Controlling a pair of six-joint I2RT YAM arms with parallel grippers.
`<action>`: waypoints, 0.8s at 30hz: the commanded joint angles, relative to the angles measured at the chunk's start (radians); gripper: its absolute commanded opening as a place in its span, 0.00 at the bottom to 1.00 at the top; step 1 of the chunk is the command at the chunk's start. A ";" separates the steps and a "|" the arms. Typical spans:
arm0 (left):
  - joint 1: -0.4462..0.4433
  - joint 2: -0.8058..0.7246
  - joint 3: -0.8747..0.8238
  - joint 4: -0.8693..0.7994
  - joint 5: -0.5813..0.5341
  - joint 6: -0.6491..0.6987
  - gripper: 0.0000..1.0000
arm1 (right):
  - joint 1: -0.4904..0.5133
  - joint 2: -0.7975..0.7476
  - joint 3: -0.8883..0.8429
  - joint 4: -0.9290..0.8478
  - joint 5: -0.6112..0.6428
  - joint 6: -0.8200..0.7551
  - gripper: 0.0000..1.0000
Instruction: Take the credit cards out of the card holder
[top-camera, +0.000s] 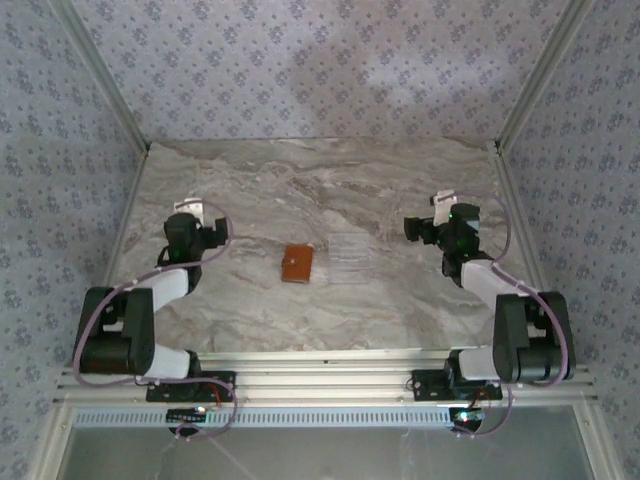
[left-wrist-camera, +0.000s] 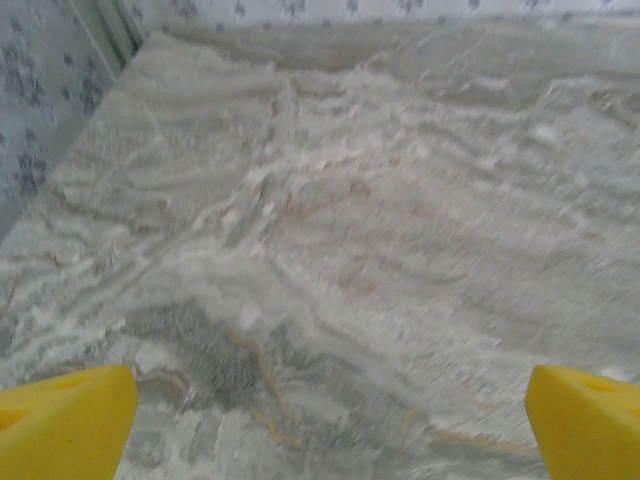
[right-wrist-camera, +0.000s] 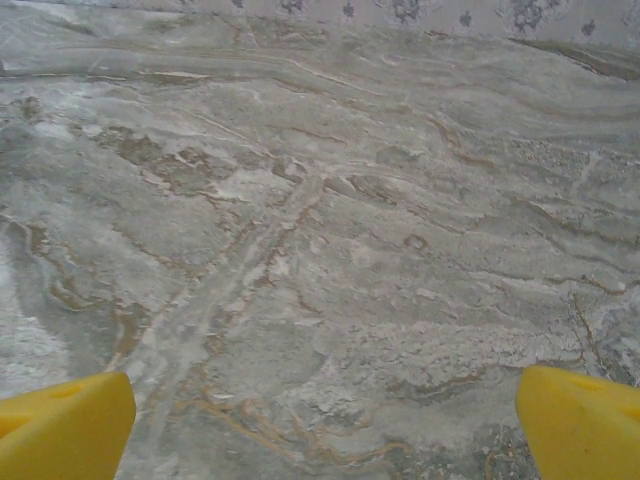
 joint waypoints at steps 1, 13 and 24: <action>-0.066 -0.059 0.096 -0.253 -0.120 -0.017 0.99 | 0.055 -0.069 0.075 -0.266 0.074 0.014 1.00; -0.314 -0.030 0.449 -0.942 0.063 -0.373 0.99 | 0.204 -0.125 0.250 -0.723 -0.042 0.360 0.81; -0.448 -0.046 0.393 -0.960 0.194 -0.541 0.98 | 0.351 0.036 0.291 -0.805 -0.065 0.450 0.51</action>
